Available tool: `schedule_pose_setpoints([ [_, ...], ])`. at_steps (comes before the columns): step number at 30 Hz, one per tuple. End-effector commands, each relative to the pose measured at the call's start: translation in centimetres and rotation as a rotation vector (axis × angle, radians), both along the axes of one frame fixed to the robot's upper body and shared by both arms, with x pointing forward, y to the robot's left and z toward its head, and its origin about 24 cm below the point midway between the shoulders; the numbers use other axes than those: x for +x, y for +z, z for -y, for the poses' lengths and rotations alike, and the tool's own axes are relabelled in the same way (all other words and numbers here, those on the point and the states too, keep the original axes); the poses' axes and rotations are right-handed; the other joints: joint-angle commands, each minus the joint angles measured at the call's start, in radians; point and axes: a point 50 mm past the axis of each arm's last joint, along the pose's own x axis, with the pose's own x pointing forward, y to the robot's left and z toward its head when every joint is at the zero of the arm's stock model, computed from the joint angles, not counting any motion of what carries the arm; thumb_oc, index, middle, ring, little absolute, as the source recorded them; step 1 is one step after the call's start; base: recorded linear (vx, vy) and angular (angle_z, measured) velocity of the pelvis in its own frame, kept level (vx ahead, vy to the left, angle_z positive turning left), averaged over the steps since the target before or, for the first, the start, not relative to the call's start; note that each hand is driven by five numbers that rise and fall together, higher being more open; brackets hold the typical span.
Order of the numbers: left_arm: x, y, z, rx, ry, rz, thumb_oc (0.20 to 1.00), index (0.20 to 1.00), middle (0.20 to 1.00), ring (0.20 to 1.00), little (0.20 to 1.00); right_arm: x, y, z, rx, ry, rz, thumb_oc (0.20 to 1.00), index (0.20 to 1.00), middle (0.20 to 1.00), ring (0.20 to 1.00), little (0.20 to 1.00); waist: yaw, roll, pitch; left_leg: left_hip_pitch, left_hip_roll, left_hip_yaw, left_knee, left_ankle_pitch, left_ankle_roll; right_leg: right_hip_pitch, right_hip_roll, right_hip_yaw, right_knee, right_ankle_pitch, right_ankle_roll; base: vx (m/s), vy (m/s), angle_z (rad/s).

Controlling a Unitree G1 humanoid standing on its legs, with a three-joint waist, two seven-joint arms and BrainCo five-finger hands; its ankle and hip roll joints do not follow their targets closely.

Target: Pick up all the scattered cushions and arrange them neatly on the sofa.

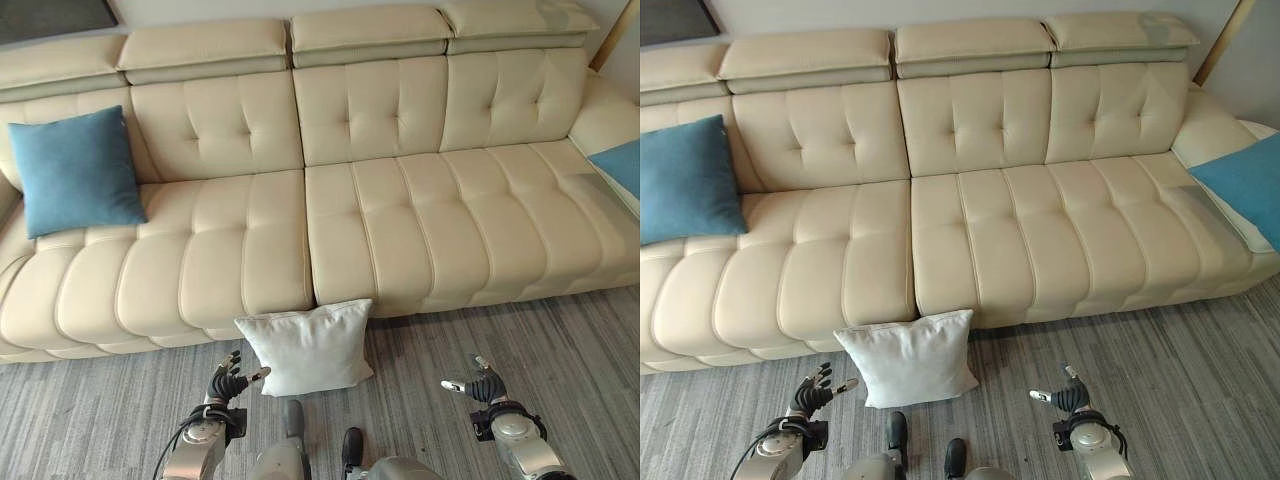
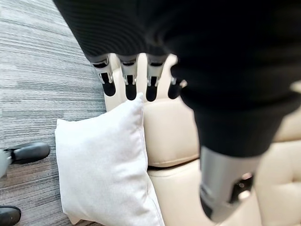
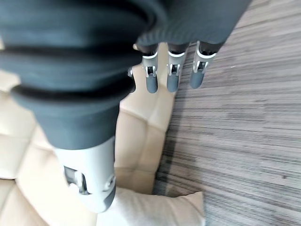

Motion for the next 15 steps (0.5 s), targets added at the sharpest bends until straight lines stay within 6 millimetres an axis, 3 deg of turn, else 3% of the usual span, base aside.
schedule_pose_setpoints([
  [1,0.6,0.9,-0.8,0.058,-0.033,0.042,1.0,1.0,1.0,1.0,1.0,1.2,1.3,0.3,-0.017,0.023,0.073,1.0,1.0,1.0,1.0,1.0,0.018,0.037,-0.015,0.049,0.032,0.018,0.039,-0.087,0.023,-0.007,-0.141,0.02,0.091,-0.166,0.135,0.03,0.081,0.13],
  [6,0.7,1.0,-1.3,0.083,-0.036,0.036,1.0,1.0,1.0,1.0,1.0,1.1,0.9,-0.4,-0.003,0.031,0.058,1.0,1.0,1.0,1.0,1.0,0.021,0.015,-0.009,0.051,0.016,0.028,0.015,-0.106,0.048,-0.041,-0.154,0.041,0.11,-0.152,0.159,0.01,0.149,0.06],
  [10,1.4,1.7,-2.3,0.112,0.002,0.064,1.0,1.0,1.0,1.0,1.0,0.7,0.1,-1.6,0.028,0.043,0.025,1.0,1.0,1.0,1.0,1.0,0.02,0.007,0.01,0.085,0.014,0.054,-0.032,-0.112,0.066,-0.172,-0.161,0.056,0.266,-0.121,0.204,0.0,0.093,-0.07],
  [12,1.8,1.9,-2.2,0.104,0.004,0.081,1.0,1.0,1.0,1.0,1.0,1.1,0.4,-1.6,0.027,0.044,0.046,1.0,1.0,1.0,1.0,1.0,0.011,0.013,0.018,0.098,0.013,0.059,-0.04,-0.106,0.057,-0.209,-0.166,0.017,0.186,-0.08,0.186,0.07,-0.063,-0.32],
  [15,1.8,1.8,-1.8,0.093,-0.009,0.083,1.0,1.0,1.0,1.0,1.0,1.1,0.4,-1.3,0.022,0.034,0.047,1.0,1.0,1.0,1.0,1.0,0.001,0.013,0.01,0.125,0.007,0.046,-0.025,-0.124,0.051,-0.182,-0.158,0.038,0.119,-0.071,0.179,0.14,-0.131,0.06],
])
